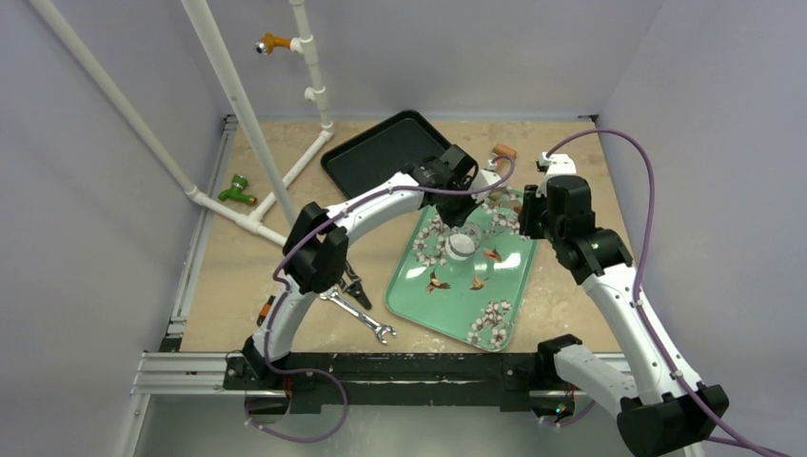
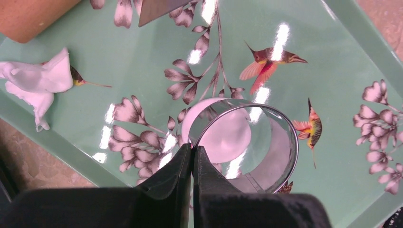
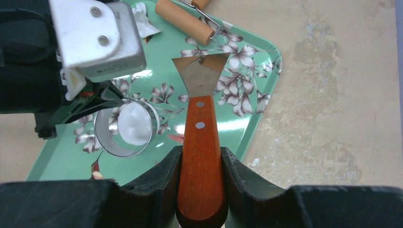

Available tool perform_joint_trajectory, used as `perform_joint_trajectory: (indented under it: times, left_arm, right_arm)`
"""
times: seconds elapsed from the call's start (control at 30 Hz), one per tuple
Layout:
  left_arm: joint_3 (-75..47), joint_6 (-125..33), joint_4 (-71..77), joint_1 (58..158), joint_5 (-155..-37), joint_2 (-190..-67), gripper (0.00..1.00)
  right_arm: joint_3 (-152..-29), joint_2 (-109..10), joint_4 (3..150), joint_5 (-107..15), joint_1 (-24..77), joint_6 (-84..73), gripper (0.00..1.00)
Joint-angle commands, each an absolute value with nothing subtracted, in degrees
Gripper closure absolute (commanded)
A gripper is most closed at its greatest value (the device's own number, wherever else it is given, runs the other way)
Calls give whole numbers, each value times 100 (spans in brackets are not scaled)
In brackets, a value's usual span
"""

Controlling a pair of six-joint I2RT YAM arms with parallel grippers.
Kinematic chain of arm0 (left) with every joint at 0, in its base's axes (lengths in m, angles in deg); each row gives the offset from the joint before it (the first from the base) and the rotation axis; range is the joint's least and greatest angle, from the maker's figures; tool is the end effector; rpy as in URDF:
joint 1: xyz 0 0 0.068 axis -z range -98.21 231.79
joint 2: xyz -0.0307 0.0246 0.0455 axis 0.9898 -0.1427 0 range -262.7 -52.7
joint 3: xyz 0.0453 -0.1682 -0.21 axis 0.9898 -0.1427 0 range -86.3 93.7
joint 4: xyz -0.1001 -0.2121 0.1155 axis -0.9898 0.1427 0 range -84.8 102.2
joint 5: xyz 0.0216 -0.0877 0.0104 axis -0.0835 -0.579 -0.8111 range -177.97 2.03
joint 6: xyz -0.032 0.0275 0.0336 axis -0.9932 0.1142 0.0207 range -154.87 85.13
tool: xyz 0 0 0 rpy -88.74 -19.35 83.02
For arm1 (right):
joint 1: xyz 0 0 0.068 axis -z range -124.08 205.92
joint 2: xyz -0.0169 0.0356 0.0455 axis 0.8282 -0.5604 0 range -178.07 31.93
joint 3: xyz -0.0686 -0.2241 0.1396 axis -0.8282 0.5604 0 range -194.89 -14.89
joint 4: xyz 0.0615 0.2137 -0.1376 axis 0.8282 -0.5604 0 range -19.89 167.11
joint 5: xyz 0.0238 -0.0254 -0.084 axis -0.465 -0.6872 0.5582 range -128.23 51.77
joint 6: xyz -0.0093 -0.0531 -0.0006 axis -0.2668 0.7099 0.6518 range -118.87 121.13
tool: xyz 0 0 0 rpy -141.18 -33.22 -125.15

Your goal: Roll out the dumpling wrappers from the dough

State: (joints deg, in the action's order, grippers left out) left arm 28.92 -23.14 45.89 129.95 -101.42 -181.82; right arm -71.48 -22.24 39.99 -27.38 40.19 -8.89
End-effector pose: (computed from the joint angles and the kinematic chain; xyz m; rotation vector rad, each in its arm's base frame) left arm 0.3285 -0.3793 0.2291 1.3681 2.1816 -0.5450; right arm 0.1918 0.0471 0.3358 0.0000 2.1645 0.0523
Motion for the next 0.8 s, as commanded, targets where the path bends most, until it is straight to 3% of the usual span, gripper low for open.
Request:
perform_joint_trajectory:
  times: [0.0,0.33,0.77]
  left_arm:
    - [3206,-2466,4587,12791,-10752,-17688,100]
    - [4457,-3749,3644,12486,-9716,-18762,100]
    - [4909,-3880,2965,12268,-9267,-19561,100]
  right_arm:
    - [-7308,-2202,4353,-2440,4060,-836,100]
    - [-7932,-2337,4379,-1490,4195,-687,100]
    - [-8083,-2246,4088,-1607,4196,-845,100]
